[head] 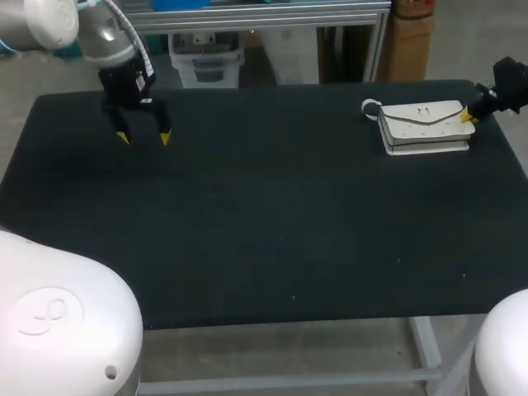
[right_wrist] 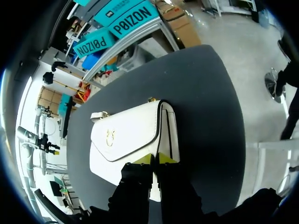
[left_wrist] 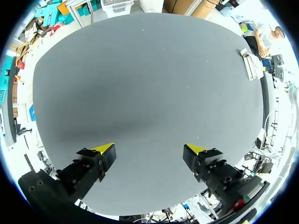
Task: Pick up the bag, open it, inspect its contents, close it, and place it on the opposite side
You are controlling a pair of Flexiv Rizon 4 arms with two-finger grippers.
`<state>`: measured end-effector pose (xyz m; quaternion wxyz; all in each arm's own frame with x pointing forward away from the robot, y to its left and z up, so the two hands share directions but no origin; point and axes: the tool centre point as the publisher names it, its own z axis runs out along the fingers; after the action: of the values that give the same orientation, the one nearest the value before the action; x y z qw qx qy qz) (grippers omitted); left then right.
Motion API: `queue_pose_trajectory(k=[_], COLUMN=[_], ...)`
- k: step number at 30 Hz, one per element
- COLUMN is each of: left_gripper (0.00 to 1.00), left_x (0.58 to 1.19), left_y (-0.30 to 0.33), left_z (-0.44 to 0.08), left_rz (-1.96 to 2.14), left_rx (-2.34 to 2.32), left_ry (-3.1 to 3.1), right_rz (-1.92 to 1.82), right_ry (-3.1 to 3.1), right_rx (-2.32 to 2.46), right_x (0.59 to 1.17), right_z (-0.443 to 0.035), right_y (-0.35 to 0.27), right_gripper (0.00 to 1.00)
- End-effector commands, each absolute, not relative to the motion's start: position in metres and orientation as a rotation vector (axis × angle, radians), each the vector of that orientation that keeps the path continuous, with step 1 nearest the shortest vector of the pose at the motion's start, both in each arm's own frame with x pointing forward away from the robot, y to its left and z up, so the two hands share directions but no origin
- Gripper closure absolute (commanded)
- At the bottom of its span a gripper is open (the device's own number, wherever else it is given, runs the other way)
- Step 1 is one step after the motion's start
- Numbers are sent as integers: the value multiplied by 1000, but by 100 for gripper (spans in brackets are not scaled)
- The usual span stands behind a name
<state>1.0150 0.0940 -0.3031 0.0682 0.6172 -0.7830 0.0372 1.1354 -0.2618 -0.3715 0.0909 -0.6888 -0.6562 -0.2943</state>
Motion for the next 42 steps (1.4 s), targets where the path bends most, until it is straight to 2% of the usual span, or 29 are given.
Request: queue_pose_trajectory(k=[1,14,23,24,26,32,42], left_gripper=[0,0,0,0,0,0,0], left_x=[1020,1028,1031,1031,1031,1026,1014], left_y=[90,86,83,83,82,79,85], left_z=[-303,-303,-304,-304,-304,-300,-290], left_rz=[93,77,65,66,68,80,114], left_rx=[1863,1869,1862,1860,1857,1845,1958], left_ry=[-2357,-2356,-2353,-2353,-2355,-2359,-2369], right_rz=[-754,-764,-747,-740,-736,-673,-635], right_ry=[-1939,-1946,-1956,-1959,-1943,-1964,-2059], right_rx=[-1980,-2021,-2035,-2039,-2060,-2151,-2250], right_x=[1151,1177,1183,1183,1181,1163,1123], right_z=[-375,-378,-380,-380,-381,-366,-310], right_y=[-281,-318,-314,-313,-313,-314,-310], right_gripper=[100,100,100,83,0,0,0])
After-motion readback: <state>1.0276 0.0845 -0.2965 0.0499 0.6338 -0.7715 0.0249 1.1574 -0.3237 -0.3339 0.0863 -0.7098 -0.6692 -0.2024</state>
